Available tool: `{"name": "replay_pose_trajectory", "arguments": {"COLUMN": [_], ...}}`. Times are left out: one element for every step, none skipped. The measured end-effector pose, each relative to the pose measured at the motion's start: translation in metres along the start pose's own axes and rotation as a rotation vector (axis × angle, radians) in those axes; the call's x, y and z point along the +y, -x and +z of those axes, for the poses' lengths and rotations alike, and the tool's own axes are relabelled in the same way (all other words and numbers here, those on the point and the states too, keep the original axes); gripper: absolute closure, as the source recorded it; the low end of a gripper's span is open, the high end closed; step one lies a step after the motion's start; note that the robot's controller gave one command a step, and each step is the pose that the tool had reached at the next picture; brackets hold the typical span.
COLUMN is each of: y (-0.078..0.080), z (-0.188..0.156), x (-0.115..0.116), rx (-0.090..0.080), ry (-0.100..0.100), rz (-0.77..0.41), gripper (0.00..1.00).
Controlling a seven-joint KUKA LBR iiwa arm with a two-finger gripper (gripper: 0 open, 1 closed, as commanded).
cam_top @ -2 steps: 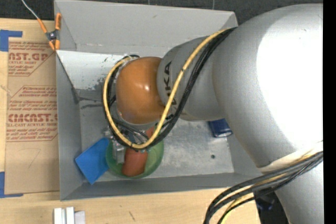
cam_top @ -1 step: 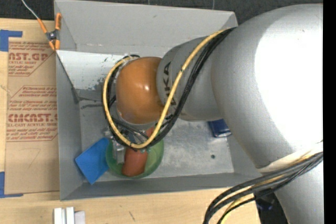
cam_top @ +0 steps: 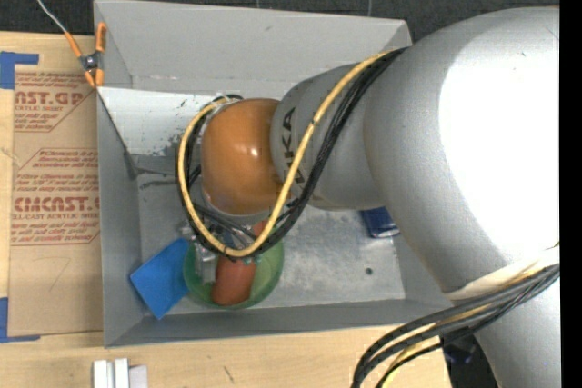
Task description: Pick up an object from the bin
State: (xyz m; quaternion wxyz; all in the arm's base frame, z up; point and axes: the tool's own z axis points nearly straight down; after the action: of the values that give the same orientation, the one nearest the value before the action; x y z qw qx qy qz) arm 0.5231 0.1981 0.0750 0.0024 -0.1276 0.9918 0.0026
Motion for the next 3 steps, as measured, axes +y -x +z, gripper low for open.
{"name": "replay_pose_trajectory", "arguments": {"y": [0.0, 0.0, 0.0], "z": [0.0, 0.0, 0.0], "x": [0.0, 0.0, 0.0], "rx": [0.0, 0.0, 0.0], "ry": [0.0, 0.0, 0.0], "rz": [0.0, 0.0, 0.0], "gripper": [1.0, 1.0, 1.0]}}
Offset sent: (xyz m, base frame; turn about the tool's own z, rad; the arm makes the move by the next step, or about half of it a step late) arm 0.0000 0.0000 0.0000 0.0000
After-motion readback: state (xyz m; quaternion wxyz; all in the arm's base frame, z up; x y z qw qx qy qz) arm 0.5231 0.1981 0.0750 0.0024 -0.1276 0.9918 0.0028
